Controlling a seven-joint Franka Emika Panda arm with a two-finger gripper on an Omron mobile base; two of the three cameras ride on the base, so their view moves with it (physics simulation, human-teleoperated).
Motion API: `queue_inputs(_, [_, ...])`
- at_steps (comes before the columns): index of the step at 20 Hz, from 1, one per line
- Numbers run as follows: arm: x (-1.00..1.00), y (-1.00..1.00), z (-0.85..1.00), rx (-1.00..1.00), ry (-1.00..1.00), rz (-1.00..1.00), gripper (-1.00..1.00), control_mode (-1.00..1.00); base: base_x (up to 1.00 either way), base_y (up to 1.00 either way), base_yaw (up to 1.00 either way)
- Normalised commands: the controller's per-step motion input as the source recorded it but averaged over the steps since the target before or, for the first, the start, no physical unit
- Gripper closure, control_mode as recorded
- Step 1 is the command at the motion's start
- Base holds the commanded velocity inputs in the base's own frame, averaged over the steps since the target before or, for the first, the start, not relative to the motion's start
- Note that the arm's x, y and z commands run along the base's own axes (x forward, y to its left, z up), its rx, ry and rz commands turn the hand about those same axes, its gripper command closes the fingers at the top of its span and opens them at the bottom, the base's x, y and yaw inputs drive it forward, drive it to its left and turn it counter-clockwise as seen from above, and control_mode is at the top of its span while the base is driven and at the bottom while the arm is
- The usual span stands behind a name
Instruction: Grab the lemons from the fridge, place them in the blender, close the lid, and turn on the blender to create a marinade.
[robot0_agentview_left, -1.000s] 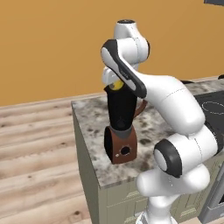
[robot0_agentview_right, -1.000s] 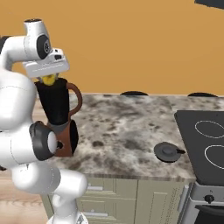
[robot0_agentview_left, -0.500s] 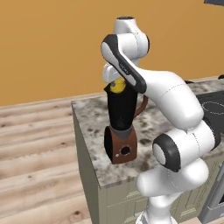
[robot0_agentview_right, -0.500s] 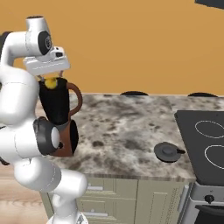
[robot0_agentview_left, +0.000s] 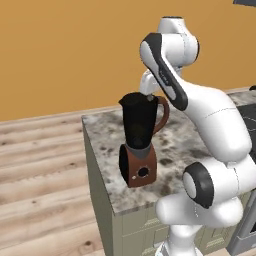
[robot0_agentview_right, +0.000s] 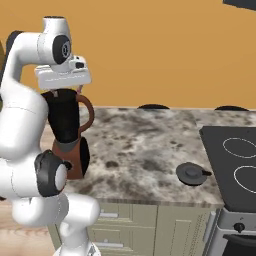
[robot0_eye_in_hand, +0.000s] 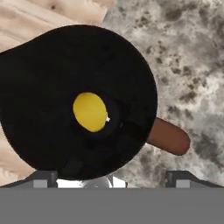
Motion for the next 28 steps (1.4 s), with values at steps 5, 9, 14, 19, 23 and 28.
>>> queue_inputs(5, [-1.0,-0.79,-0.31,0.07,0.0,-0.03,-1.0,-1.0,0.0,0.0,0.0])
queue_inputs(9, [-1.0,-0.37,-0.27,0.0,-0.09,-0.07,-1.0,-1.0,0.0,0.0,0.0])
queue_inputs(14, [-1.0,-0.17,-0.03,0.0,-0.22,-0.04,-1.0,-1.0,0.0,0.0,0.0])
queue_inputs(19, [-0.95,-0.46,0.0,0.0,-0.19,-0.29,-1.0,-1.0,0.0,0.0,0.0])
queue_inputs(23, [-0.32,-0.59,-0.03,0.0,-0.03,-0.59,-1.0,-1.0,0.0,0.0,0.0])
queue_inputs(28, [-0.02,-0.18,-0.04,0.0,0.0,-0.2,-1.0,1.0,0.01,-0.01,-0.11])
